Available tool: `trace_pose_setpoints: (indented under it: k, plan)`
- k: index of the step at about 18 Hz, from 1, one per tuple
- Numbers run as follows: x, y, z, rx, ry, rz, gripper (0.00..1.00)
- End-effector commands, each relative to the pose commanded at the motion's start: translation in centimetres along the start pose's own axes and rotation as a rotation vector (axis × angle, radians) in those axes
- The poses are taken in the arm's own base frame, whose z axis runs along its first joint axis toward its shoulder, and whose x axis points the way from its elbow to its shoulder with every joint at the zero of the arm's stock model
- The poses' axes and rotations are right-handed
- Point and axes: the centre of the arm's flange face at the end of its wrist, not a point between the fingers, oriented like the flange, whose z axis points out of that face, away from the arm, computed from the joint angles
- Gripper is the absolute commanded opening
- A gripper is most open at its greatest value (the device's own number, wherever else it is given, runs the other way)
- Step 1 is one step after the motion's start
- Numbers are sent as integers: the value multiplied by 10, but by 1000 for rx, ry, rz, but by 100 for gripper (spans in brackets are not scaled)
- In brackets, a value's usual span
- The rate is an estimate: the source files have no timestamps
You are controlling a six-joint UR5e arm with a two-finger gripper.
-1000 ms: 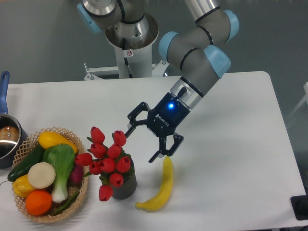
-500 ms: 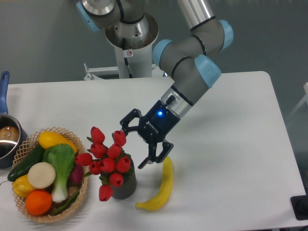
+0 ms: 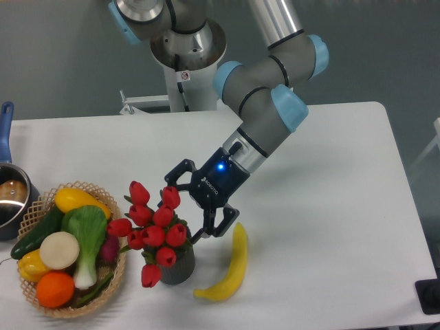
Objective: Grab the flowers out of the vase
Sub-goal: 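Push the gripper into the bouquet and close it on the stems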
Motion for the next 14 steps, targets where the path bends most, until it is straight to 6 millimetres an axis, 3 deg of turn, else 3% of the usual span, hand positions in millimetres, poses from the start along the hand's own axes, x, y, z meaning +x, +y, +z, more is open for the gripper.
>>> trace_pose_setpoints:
  k: [2, 14]
  plan:
    - [0, -3, 11, -2, 16, 9, 100]
    - [1, -5, 25, -5, 37, 17, 100]
